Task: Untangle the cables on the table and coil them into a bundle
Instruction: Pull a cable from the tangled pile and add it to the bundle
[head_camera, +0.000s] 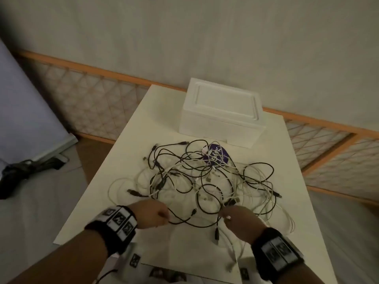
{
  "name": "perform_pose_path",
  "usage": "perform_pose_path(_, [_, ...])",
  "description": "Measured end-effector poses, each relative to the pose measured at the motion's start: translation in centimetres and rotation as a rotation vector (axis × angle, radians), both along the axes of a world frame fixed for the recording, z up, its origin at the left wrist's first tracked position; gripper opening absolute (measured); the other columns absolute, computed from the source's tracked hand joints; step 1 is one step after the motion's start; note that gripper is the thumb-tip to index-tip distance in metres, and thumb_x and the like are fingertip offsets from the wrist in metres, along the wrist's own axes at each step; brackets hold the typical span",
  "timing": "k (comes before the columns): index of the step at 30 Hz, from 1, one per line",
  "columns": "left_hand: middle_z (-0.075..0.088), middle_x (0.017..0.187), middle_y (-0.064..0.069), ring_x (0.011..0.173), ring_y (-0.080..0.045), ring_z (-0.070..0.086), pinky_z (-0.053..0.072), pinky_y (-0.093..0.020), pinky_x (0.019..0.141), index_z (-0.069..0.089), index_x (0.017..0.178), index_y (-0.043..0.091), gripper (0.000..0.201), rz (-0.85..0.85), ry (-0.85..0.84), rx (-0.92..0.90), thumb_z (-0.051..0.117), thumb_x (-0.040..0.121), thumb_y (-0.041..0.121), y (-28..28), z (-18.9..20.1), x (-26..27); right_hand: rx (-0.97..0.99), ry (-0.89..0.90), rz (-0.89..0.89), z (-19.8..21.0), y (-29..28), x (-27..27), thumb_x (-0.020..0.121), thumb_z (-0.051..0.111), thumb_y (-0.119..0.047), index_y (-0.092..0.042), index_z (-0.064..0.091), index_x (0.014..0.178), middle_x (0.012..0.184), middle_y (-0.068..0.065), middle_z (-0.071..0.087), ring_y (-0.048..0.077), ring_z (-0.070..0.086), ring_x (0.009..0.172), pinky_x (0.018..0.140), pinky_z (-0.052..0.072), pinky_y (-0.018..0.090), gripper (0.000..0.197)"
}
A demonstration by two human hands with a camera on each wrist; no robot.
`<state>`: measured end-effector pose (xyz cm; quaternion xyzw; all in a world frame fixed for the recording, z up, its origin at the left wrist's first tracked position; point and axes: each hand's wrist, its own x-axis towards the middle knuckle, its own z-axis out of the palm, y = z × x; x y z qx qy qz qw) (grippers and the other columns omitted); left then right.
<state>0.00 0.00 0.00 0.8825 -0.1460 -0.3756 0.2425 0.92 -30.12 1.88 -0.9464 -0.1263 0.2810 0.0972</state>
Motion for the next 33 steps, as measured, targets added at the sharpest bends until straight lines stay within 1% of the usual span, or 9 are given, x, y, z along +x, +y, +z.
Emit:
perform_pose_path(4, [0.063,0.120,0.007,0.110,-0.010,0.057,0.044,-0.023,0.094,0.064,0.116,0.024,0.027,0.009,-0.077,0.051,0.054,0.093,0.035,-0.7,-1.1,1.8,-0.118,-0.055,0.052,-2.0,1.6,2.1,0.094,0.033,-0.004,-0.023,0.039,0.142,0.142,0.003,0.039,0.023,0.044,0.126,0.105,0.037,0.030,0.052])
perform_pose_path(10, [0.064,0.117,0.006,0.105,-0.009,0.057,0.043,-0.021,0.089,0.065,0.114,0.023,0.026,-0.008,-0.148,-0.003,0.053,0.093,0.033,-0.4,-1.9,4.1,-0.224,-0.189,0.057,-3.1,1.7,3.8,0.092,0.038,-0.007,-0.023,0.052,0.116,0.119,0.001,0.048,0.022,0.053,0.106,0.078,0.046,0.030,0.032])
perform_pose_path(14, [0.063,0.105,0.011,0.094,-0.003,0.056,0.045,-0.016,0.082,0.067,0.113,0.023,0.024,0.033,-0.278,-0.222,0.055,0.094,0.030,-1.8,1.2,6.0,-0.073,-0.394,0.054,-1.1,2.8,5.4,0.094,0.047,-0.022,-0.030,0.054,0.106,0.102,-0.004,0.057,0.022,0.055,0.094,0.069,0.038,0.027,0.016])
perform_pose_path(17, [0.061,0.119,0.009,0.107,-0.005,0.055,0.043,-0.022,0.096,0.062,0.121,0.026,0.033,0.148,-0.492,-0.473,0.057,0.089,0.025,-3.4,3.2,7.8,0.076,-0.438,0.033,2.6,4.5,6.5,0.098,0.042,-0.026,-0.029,0.049,0.108,0.084,-0.006,0.058,0.020,0.058,0.079,0.063,0.038,0.029,0.013])
perform_pose_path(20, [0.062,0.121,0.011,0.112,-0.001,0.055,0.039,-0.018,0.101,0.061,0.124,0.028,0.040,0.133,-0.628,-0.614,0.063,0.085,0.020,-4.7,4.5,9.3,0.220,-0.424,0.000,5.3,5.7,7.6,0.098,0.040,-0.024,-0.030,0.048,0.117,0.088,0.000,0.066,0.022,0.062,0.079,0.062,0.042,0.032,0.022])
perform_pose_path(23, [0.063,0.109,0.018,0.102,0.005,0.055,0.040,-0.010,0.092,0.067,0.113,0.026,0.029,0.208,-0.626,-0.656,0.058,0.087,0.032,-5.0,5.2,10.0,0.386,-0.417,-0.056,6.1,6.2,7.9,0.095,0.047,-0.026,-0.029,0.053,0.106,0.085,-0.003,0.067,0.019,0.061,0.078,0.064,0.043,0.033,0.013])
perform_pose_path(26, [0.064,0.094,0.017,0.089,0.001,0.059,0.047,-0.023,0.082,0.064,0.089,0.041,0.007,0.293,-0.551,-0.640,0.060,0.087,0.036,-4.7,5.1,10.3,0.573,-0.353,-0.130,6.1,6.7,7.7,0.092,0.056,-0.026,-0.025,0.057,0.097,0.082,-0.005,0.065,0.010,0.062,0.072,0.065,0.052,0.033,0.005])
perform_pose_path(28, [0.063,0.089,0.014,0.086,-0.002,0.059,0.048,-0.027,0.080,0.059,0.081,0.043,0.019,0.356,-0.496,-0.582,0.064,0.089,0.028,-4.6,5.0,10.7,0.588,-0.350,-0.122,6.1,6.9,7.8,0.093,0.055,-0.028,-0.024,0.059,0.099,0.080,-0.008,0.062,0.005,0.060,0.069,0.062,0.048,0.024,0.008])
perform_pose_path(33, [0.066,0.093,0.012,0.088,-0.008,0.063,0.052,-0.029,0.081,0.061,0.096,0.032,0.007,0.498,-0.479,-0.453,0.059,0.093,0.027,-2.3,4.6,11.1,0.552,-0.348,-0.244,6.0,6.0,8.1,0.091,0.061,-0.029,-0.034,0.046,0.113,0.065,-0.005,0.055,0.004,0.048,0.056,0.055,0.037,0.017,0.027])
